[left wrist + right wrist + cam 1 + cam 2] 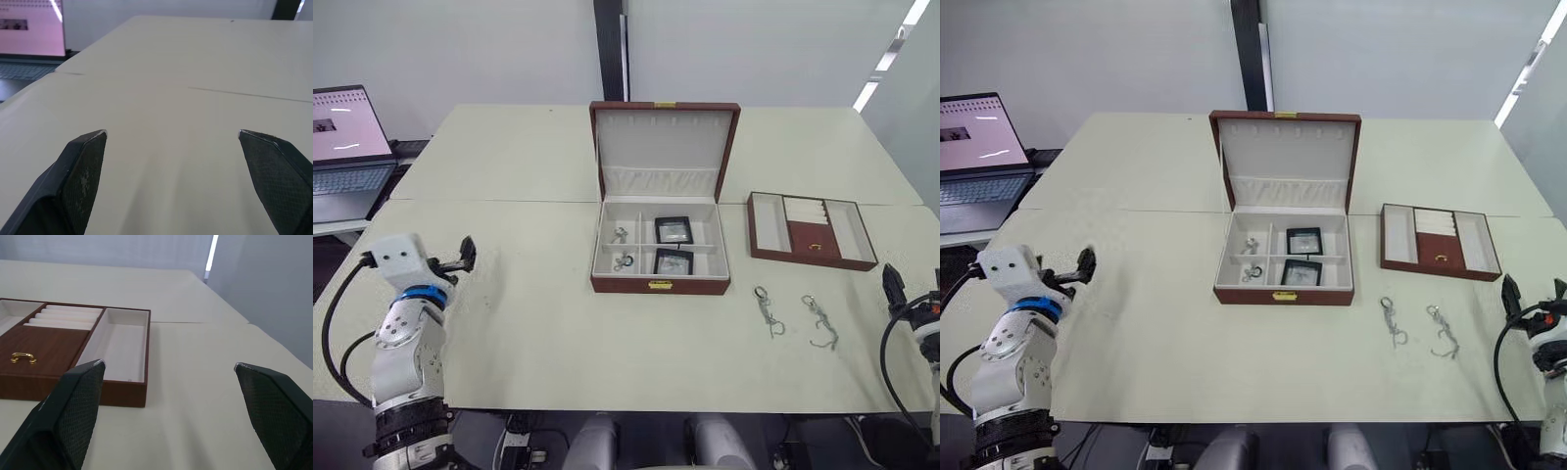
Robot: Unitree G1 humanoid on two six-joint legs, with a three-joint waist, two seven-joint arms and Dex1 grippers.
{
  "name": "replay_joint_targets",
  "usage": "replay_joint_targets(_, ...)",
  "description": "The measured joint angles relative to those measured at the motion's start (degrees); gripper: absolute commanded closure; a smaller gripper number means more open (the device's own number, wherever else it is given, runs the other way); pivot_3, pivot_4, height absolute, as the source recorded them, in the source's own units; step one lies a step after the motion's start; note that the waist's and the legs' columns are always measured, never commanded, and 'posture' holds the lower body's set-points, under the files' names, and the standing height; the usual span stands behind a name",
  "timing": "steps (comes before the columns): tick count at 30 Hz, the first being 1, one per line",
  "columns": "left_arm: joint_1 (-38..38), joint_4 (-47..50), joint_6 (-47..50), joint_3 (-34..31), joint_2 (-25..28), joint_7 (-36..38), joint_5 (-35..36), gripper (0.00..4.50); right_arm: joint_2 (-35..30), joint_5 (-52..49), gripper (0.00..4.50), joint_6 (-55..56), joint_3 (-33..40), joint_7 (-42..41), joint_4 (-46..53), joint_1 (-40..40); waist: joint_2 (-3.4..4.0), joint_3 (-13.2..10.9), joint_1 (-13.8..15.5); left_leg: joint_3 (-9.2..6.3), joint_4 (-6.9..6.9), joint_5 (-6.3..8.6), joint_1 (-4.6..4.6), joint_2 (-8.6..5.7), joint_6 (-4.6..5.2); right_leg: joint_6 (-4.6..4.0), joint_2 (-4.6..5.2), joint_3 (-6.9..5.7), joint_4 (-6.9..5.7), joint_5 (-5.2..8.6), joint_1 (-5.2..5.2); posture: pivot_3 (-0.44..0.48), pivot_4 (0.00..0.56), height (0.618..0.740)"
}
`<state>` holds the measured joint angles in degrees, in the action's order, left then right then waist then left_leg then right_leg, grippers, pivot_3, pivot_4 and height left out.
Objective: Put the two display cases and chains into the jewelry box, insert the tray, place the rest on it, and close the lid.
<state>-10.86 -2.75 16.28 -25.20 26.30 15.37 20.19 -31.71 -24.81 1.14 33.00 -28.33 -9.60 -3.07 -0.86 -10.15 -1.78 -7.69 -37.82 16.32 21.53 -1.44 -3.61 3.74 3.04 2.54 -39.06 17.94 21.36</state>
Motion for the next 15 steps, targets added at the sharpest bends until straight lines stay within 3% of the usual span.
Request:
replay_joint_targets(10, 0.31, 10.91, 5.20, 9.68, 3.97, 16.85, 6.40, 0.04, -6.90, -4.76, 0.00, -9.83, -1.99, -11.38, 9.52, -3.76, 0.04, 0.00, 0.02, 0.00, -0.01, 0.00, 0.01, 0.01, 0.01, 0.00, -0.01, 0.00, 0.01, 0.00, -0.02, 0.000, 0.150, 0.740)
replay_joint_targets(15, -5.66, 11.70, 7.01, 13.34, 6.72, 25.98, 9.41, 0.04, -10.56, -6.46, 0.00, -14.72, -2.40, -14.57, 14.27, -3.35, 0.05, -0.01, 0.04, -0.01, -0.01, 0.00, 0.01, -0.05, 0.01, 0.00, -0.02, -0.02, 0.03, 0.00, -0.03, 0.000, 0.150, 0.740)
